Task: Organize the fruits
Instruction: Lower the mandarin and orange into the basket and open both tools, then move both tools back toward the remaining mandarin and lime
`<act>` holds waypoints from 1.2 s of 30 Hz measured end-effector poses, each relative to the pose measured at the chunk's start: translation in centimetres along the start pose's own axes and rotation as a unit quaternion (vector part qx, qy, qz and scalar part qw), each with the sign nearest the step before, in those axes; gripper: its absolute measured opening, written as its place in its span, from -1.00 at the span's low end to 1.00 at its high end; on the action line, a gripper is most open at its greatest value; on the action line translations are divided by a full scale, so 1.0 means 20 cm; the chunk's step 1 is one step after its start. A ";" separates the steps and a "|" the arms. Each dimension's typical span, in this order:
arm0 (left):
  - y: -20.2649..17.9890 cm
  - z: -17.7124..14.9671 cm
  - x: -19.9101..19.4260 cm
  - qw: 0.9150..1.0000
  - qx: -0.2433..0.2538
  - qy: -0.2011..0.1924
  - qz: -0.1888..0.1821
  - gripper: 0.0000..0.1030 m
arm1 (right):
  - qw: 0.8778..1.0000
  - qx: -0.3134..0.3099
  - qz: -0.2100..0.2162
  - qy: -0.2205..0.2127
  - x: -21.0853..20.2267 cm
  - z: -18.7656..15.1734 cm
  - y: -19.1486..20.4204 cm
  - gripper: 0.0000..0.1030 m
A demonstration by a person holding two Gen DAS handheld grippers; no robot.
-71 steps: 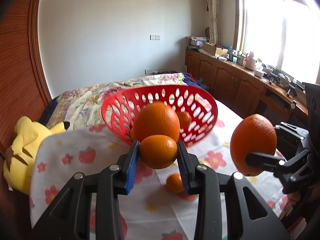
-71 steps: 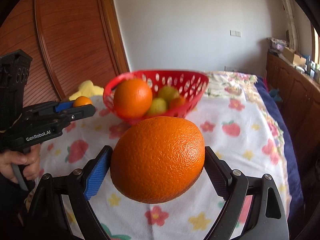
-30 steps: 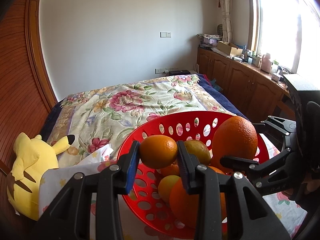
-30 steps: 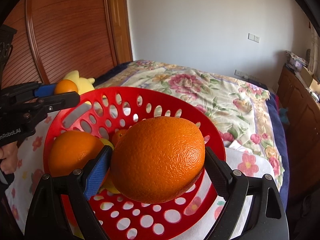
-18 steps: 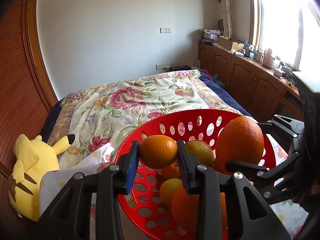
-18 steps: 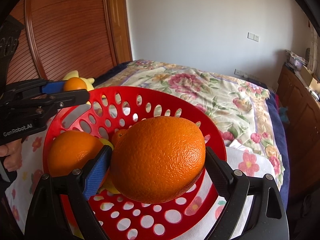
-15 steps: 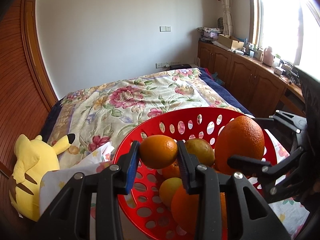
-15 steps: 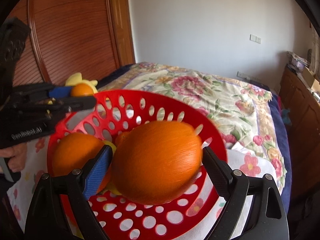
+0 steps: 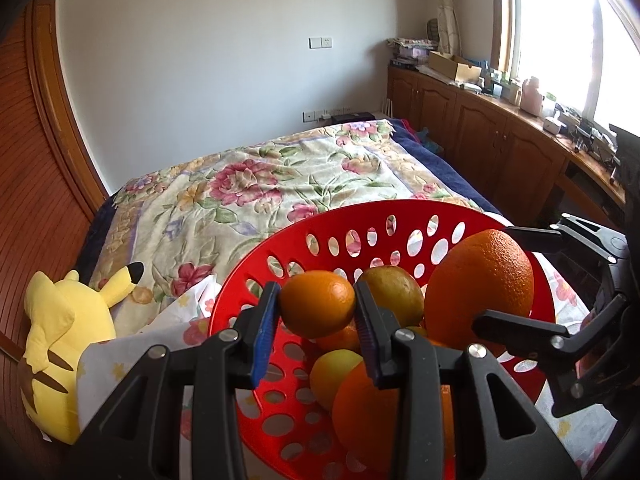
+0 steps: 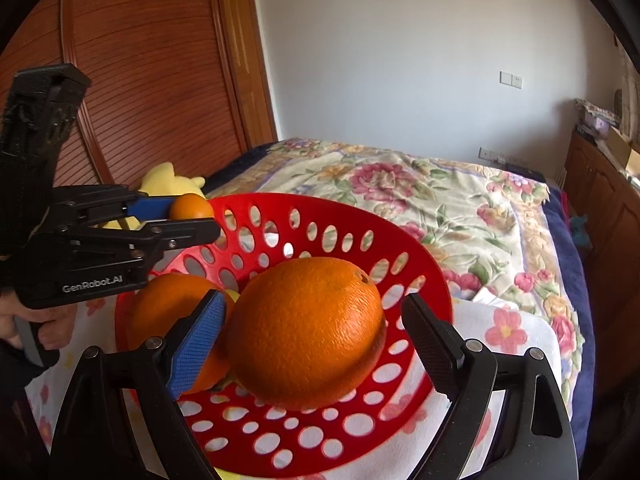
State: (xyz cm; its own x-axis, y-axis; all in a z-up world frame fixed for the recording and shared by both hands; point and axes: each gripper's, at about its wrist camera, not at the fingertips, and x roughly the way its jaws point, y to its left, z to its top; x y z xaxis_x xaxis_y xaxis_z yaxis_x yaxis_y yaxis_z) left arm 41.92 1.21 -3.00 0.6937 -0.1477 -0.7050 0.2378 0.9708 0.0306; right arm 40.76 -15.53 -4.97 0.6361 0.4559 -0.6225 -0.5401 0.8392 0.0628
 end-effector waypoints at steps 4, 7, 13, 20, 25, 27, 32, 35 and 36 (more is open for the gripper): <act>-0.01 0.01 0.02 1.000 0.005 0.008 -0.005 -0.27 | 1.000 0.007 0.005 0.003 -0.01 -0.02 0.00 0.77; -0.03 0.01 0.03 1.000 0.011 0.012 -0.003 -0.27 | 1.000 0.006 0.000 0.001 -0.03 -0.04 0.01 0.77; -0.03 0.02 0.03 1.000 0.005 0.007 -0.004 -0.27 | 1.000 0.001 -0.006 -0.003 -0.04 -0.05 0.02 0.77; -0.01 0.01 0.00 1.000 0.000 -0.006 -0.004 -0.27 | 1.000 0.007 0.015 -0.004 -0.04 -0.06 0.03 0.56; 0.00 0.00 -0.06 1.000 -0.006 -0.018 -0.006 -0.26 | 1.000 -0.004 0.013 0.009 -0.04 -0.09 0.08 0.53; 0.00 -0.01 -0.08 1.000 -0.007 -0.022 -0.007 -0.25 | 1.000 -0.010 0.002 0.006 -0.05 -0.11 0.09 0.53; -0.02 -0.06 -0.18 0.999 -0.011 -0.039 -0.014 -0.17 | 1.000 0.017 0.011 0.001 -0.10 -0.12 0.07 0.54; -0.04 -0.08 -0.24 0.999 -0.012 -0.045 -0.015 -0.14 | 1.000 0.021 0.004 -0.007 -0.15 -0.13 0.08 0.54; -0.05 -0.10 -0.26 0.999 -0.012 -0.047 -0.015 -0.12 | 1.000 0.023 0.003 -0.009 -0.17 -0.13 0.08 0.54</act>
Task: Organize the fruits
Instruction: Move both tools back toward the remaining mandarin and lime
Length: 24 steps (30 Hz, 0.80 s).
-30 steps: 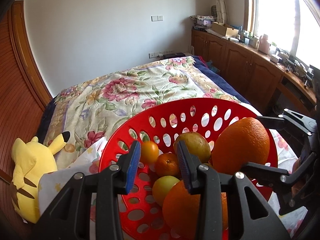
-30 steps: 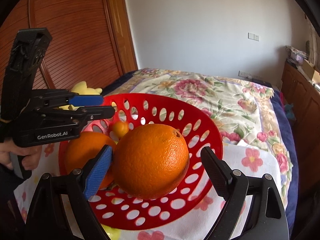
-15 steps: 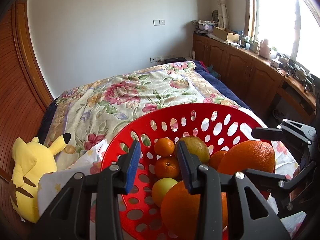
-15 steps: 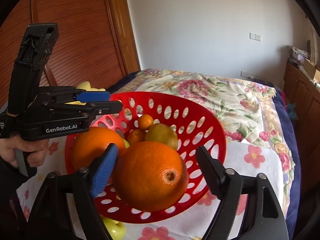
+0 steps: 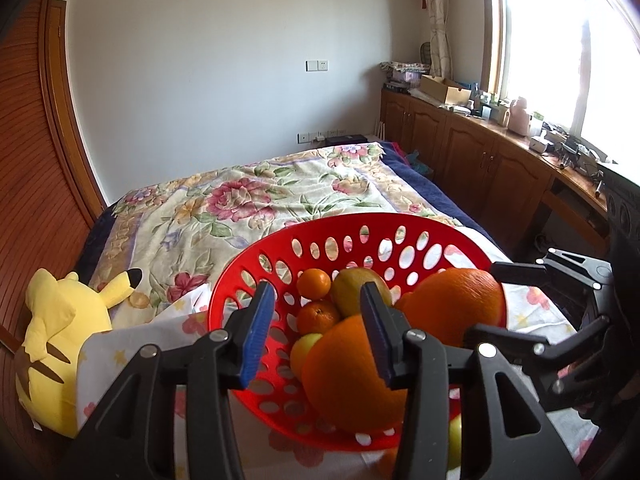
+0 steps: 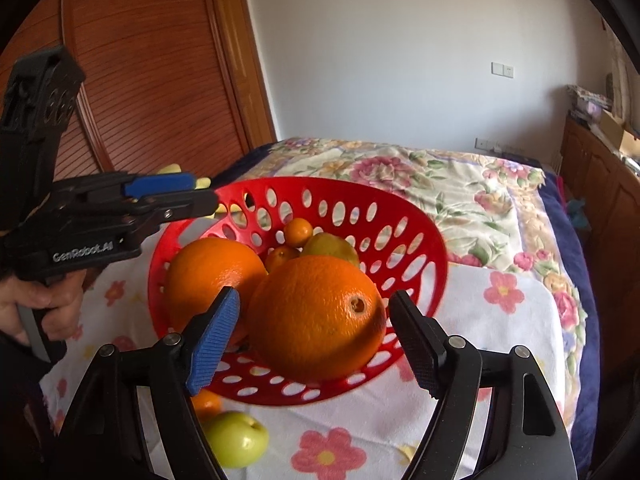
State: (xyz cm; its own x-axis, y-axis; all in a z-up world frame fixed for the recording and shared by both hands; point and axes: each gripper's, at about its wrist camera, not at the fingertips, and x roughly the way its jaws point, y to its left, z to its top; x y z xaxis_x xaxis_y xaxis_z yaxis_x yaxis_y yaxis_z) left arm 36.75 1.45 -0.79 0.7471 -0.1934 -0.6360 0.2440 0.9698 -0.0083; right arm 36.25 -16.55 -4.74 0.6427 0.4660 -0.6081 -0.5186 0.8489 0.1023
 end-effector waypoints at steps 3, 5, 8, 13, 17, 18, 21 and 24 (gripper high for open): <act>-0.02 -0.05 -0.06 1.000 -0.005 -0.008 -0.008 -0.08 | 1.000 0.002 -0.004 -0.010 -0.08 -0.02 0.02 0.54; -0.04 -0.08 -0.10 1.000 -0.006 -0.012 -0.010 -0.07 | 1.000 0.002 -0.006 -0.016 -0.13 -0.04 0.04 0.53; -0.06 -0.16 -0.18 1.000 -0.006 -0.026 -0.007 -0.07 | 1.000 -0.004 -0.004 -0.020 -0.20 -0.08 0.07 0.46; -0.08 -0.29 -0.27 0.999 -0.009 -0.032 0.003 -0.07 | 0.999 -0.022 -0.014 -0.022 -0.28 -0.15 0.16 0.39; -0.07 -0.39 -0.30 0.999 -0.021 -0.027 0.006 -0.07 | 1.000 -0.023 -0.011 -0.018 -0.30 -0.20 0.22 0.36; -0.07 -0.41 -0.30 0.999 -0.023 -0.027 0.006 -0.07 | 0.999 -0.024 -0.012 -0.017 -0.30 -0.22 0.23 0.35; -0.06 -0.46 -0.30 0.999 -0.027 -0.024 0.008 -0.07 | 1.000 -0.021 -0.010 -0.015 -0.29 -0.25 0.27 0.34; -0.07 -0.51 -0.30 0.999 -0.029 -0.025 0.009 -0.07 | 1.000 -0.018 -0.006 -0.010 -0.27 -0.29 0.30 0.31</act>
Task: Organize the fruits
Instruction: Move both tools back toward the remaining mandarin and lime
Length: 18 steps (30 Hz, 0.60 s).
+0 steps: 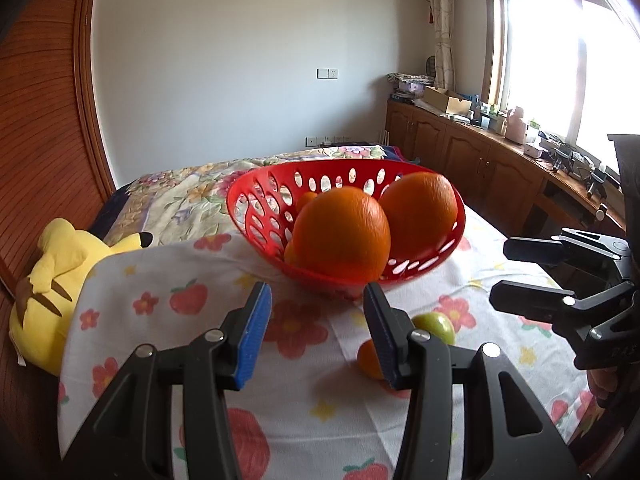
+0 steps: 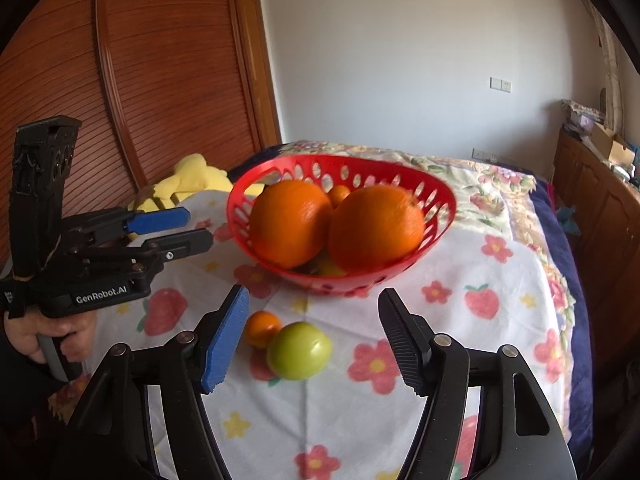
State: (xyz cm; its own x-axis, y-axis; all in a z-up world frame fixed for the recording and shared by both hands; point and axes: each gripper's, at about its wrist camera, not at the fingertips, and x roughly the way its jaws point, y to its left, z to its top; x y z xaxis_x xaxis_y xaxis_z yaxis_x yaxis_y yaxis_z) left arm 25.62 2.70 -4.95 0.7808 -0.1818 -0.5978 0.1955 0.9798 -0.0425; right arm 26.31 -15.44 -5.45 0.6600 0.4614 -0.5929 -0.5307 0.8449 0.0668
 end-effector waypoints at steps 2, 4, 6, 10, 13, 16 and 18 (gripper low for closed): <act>-0.01 -0.03 0.00 1.000 0.000 0.005 -0.004 -0.07 | 1.000 -0.002 -0.001 0.004 0.02 -0.02 0.02 0.29; -0.03 -0.06 0.01 1.000 0.002 0.011 -0.006 -0.07 | 1.000 -0.002 -0.001 0.009 0.03 -0.03 0.03 0.28; -0.04 -0.08 0.02 1.000 0.001 0.018 -0.007 -0.07 | 1.000 0.002 -0.001 0.014 0.05 -0.04 0.04 0.26; -0.06 -0.13 0.03 1.000 -0.003 0.029 -0.007 -0.07 | 1.000 0.020 -0.002 0.024 0.09 -0.08 0.03 0.23; -0.09 -0.15 0.03 0.999 0.001 0.032 -0.003 -0.07 | 0.999 0.035 -0.002 0.031 0.12 -0.12 0.01 0.20; -0.11 -0.16 0.05 0.999 0.002 0.037 -0.006 -0.07 | 0.998 0.050 -0.001 0.036 0.14 -0.13 -0.01 0.19; -0.12 -0.17 0.05 0.999 0.007 0.035 -0.003 -0.07 | 0.997 0.059 0.002 0.041 0.15 -0.14 -0.03 0.19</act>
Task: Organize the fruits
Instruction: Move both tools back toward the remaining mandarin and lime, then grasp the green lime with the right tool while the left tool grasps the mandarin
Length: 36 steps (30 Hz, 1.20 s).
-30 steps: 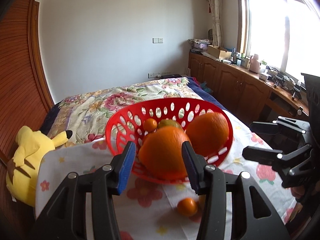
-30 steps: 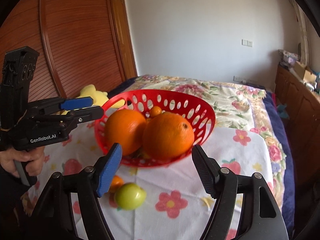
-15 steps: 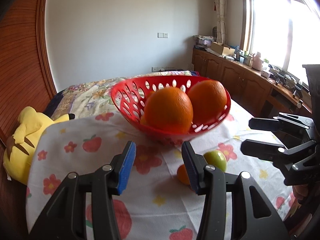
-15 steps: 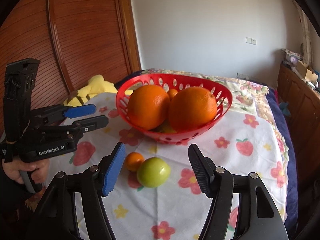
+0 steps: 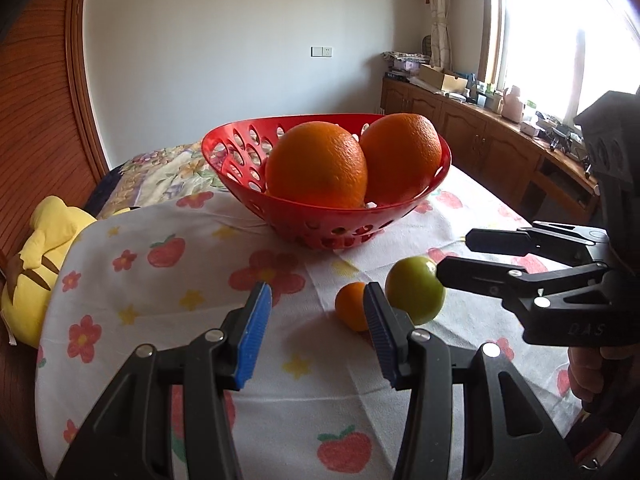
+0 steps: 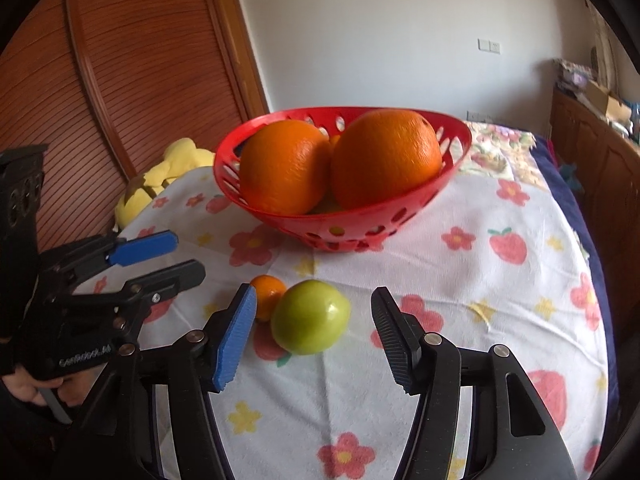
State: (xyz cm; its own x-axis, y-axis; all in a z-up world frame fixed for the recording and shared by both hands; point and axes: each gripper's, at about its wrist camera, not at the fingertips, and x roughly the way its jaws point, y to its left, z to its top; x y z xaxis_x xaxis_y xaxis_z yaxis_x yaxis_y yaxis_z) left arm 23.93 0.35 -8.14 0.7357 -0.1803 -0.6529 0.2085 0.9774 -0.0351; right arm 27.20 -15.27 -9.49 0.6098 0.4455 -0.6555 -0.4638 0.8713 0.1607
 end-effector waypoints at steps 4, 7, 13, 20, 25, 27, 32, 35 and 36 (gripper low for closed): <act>-0.02 0.01 0.01 1.000 0.001 -0.001 -0.002 -0.07 | 1.000 0.008 0.007 0.012 0.03 0.00 -0.01 0.19; -0.03 0.00 0.02 1.000 0.006 0.001 0.001 -0.07 | 1.000 0.003 0.003 0.020 0.06 -0.01 0.00 0.19; -0.03 -0.01 0.04 1.000 0.004 0.011 0.002 -0.07 | 0.999 0.004 0.002 0.038 0.13 -0.02 -0.01 0.20; -0.04 0.00 0.09 1.000 -0.007 0.024 -0.008 -0.07 | 0.998 0.009 0.019 0.062 0.19 -0.03 -0.02 0.10; -0.04 0.00 0.12 0.999 -0.007 0.034 -0.010 -0.07 | 0.998 0.007 0.013 0.057 0.17 -0.04 -0.04 0.08; -0.05 0.00 0.13 0.999 -0.004 0.036 -0.011 -0.07 | 0.998 0.009 0.009 0.054 0.15 -0.05 -0.05 0.08; -0.06 0.01 0.17 0.999 -0.010 0.045 -0.015 -0.07 | 0.999 0.017 0.006 0.048 0.10 -0.06 -0.10 0.08; -0.07 0.01 0.19 0.998 -0.011 0.053 -0.021 -0.07 | 0.999 0.022 0.004 0.045 0.07 -0.06 -0.13 0.09; -0.07 0.01 0.20 0.998 -0.012 0.056 -0.025 -0.07 | 0.999 0.024 0.004 0.044 0.06 -0.06 -0.13 0.09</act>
State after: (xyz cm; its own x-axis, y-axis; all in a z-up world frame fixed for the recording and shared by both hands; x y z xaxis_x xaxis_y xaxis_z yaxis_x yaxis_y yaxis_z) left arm 26.68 -1.82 -10.65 0.6481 -0.2161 -0.7303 0.2254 0.9704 -0.0870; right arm 28.45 -17.21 -11.58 0.5469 0.4340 -0.7160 -0.4357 0.8778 0.1992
